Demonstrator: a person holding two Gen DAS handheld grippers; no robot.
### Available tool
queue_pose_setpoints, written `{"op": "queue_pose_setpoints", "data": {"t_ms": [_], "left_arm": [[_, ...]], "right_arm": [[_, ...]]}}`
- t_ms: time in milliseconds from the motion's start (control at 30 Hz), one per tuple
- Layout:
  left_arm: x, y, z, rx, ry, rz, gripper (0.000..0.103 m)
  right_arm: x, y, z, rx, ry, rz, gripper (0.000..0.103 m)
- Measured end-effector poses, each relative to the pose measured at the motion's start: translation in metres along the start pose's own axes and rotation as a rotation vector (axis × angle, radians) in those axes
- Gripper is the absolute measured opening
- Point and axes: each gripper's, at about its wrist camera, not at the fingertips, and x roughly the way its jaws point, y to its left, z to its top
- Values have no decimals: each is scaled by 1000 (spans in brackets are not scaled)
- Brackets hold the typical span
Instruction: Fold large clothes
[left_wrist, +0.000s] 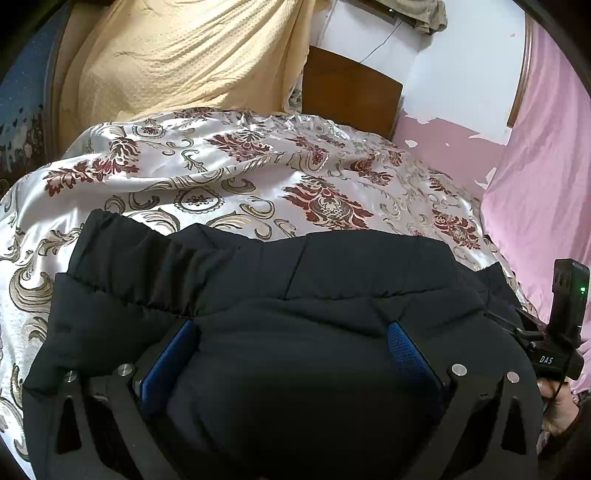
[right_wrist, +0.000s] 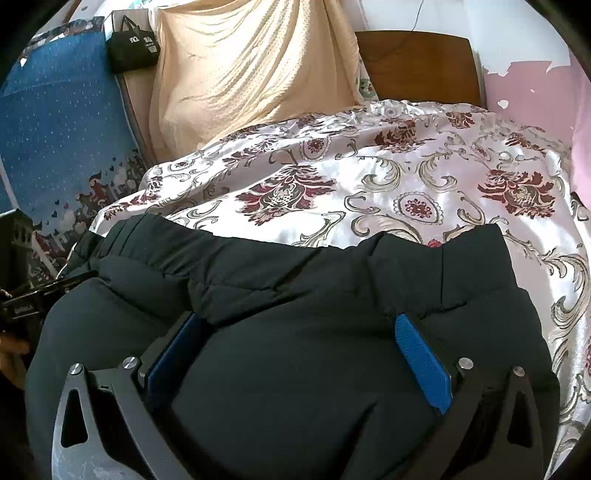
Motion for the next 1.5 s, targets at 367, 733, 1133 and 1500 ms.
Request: {"op": "queue_pose_setpoints", "data": {"t_ms": [367, 733, 1133, 1500], "left_arm": [[1, 1, -1, 0, 1, 1, 103], [2, 1, -2, -1, -1, -1, 103], [-25, 6, 5, -22, 0, 46, 103], [-85, 73, -6, -84, 117, 59, 103]], "right_arm": [[2, -1, -3, 6, -2, 7, 102], [2, -1, -3, 5, -3, 7, 102], [-15, 0, 0, -19, 38, -30, 102], [-85, -60, -16, 30, 93, -90, 102]]}}
